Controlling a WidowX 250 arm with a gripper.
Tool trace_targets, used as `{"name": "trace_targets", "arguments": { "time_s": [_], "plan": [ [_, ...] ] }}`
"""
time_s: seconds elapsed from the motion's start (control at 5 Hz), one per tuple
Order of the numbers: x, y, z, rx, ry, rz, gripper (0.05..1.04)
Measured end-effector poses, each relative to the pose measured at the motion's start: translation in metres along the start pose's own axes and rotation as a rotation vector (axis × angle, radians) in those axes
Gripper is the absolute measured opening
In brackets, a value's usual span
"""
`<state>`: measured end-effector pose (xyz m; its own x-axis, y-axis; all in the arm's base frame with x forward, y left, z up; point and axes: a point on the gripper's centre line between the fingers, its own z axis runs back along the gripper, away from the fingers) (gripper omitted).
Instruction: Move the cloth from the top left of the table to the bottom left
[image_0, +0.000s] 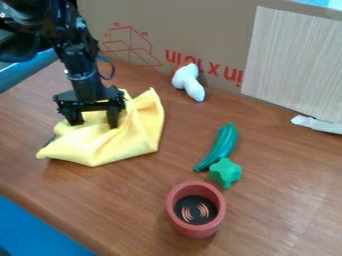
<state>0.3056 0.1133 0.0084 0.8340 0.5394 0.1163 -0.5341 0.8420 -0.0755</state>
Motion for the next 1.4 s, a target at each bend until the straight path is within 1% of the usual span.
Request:
{"name": "trace_targets", "arguments": {
  "time_s": [0.4,0.6,0.8,1.0,1.2,1.4],
  "plan": [
    [-0.03,-0.03,0.0,0.009,0.029,-0.006,1.0],
    [-0.027,-0.03,-0.001,0.023,0.03,0.02,1.0],
    [0.011,-0.025,-0.007,0.043,0.033,0.136,1.003],
    [0.06,-0.008,-0.01,0.041,-0.025,0.277,1.001],
    [0.094,0.013,-0.013,0.045,-0.036,0.376,1.001],
    [0.116,0.034,-0.013,0.034,-0.055,0.44,1.0]
  ]
}}
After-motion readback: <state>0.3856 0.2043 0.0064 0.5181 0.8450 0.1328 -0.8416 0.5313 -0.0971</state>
